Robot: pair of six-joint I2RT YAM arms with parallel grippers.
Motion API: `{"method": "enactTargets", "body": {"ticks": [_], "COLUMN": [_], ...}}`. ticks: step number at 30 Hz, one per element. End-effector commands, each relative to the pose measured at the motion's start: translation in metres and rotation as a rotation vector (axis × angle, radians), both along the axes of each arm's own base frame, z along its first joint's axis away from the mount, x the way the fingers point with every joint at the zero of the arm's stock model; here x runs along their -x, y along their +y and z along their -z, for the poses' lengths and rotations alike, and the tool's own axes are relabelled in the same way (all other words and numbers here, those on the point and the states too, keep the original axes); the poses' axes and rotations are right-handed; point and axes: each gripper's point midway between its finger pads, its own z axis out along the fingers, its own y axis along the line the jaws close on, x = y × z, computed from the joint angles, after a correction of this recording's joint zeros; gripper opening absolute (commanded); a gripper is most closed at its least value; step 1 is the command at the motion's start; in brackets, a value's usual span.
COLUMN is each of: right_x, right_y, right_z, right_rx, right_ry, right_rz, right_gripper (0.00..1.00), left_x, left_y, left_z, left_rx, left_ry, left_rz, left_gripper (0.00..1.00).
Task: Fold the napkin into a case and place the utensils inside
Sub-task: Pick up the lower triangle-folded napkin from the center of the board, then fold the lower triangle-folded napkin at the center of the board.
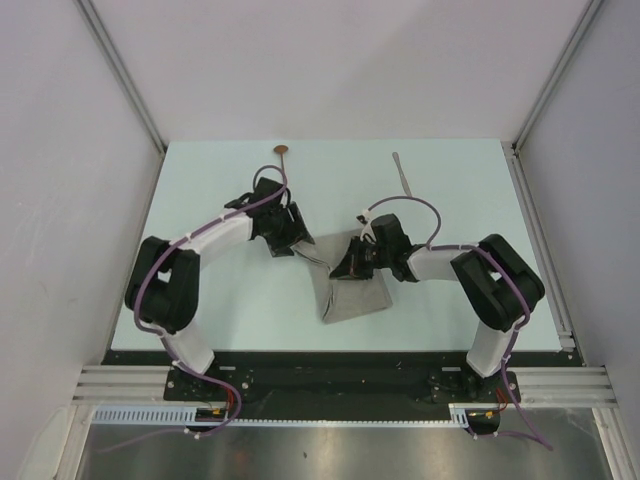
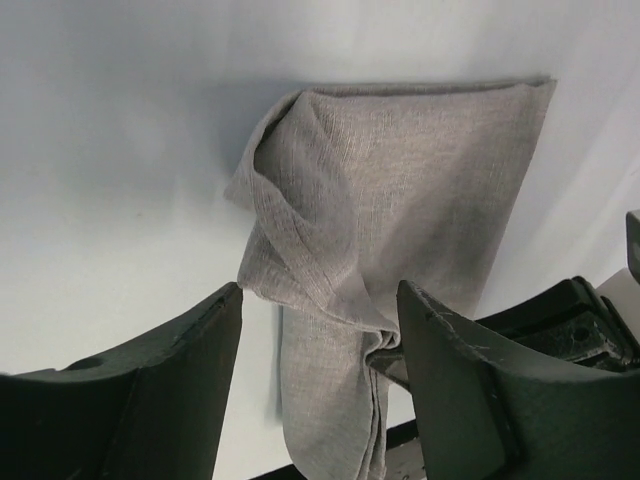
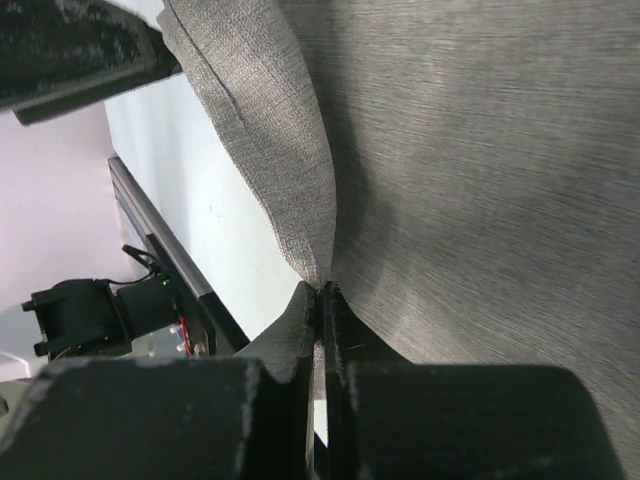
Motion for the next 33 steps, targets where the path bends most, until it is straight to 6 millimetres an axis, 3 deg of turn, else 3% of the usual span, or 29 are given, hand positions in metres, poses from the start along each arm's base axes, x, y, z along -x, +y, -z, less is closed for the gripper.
{"method": "enactTargets", "body": {"ticks": [1,7,16,20,28,33], "right_x": [-0.002,-0.003,-0.005,-0.004,-0.010,-0.007], "right_y": [0.000,-0.001,-0.008,-0.018,-0.038,-0.042], "right_z": [-0.023,-0.023,-0.018,-0.010,0.012,0.014], "right_rx": [-0.087,-0.102,-0.091,-0.072,-0.023,-0.012], "right_ry": [-0.064,-0.066,-0.070,-0.055,-0.002,0.001], "right_rz": [-0.056,-0.073,-0.093,-0.117,-0.146,-0.162], "right_gripper": [0.00,0.00,0.00,0.00,0.05,0.08], "left_x": [-0.017,-0.021,-0.032,-0.041,-0.054,-0.054], "left_y": [0.000,-0.004,-0.027,-0.037,-0.064,-0.072], "left_z": [-0.003,0.000,-0.005,-0.013,-0.004,0.005], "left_rx": [-0.057,-0.072,-0.041,-0.030,-0.028,-0.044], "left_ry": [0.004,0.020,-0.005,-0.024,-0.002,0.015], "left_rz": [-0.056,-0.062,-0.031,-0.037,-0.039,-0.040], "left_gripper": [0.66,0.52,0.15,0.04,0.00,0.00]}}
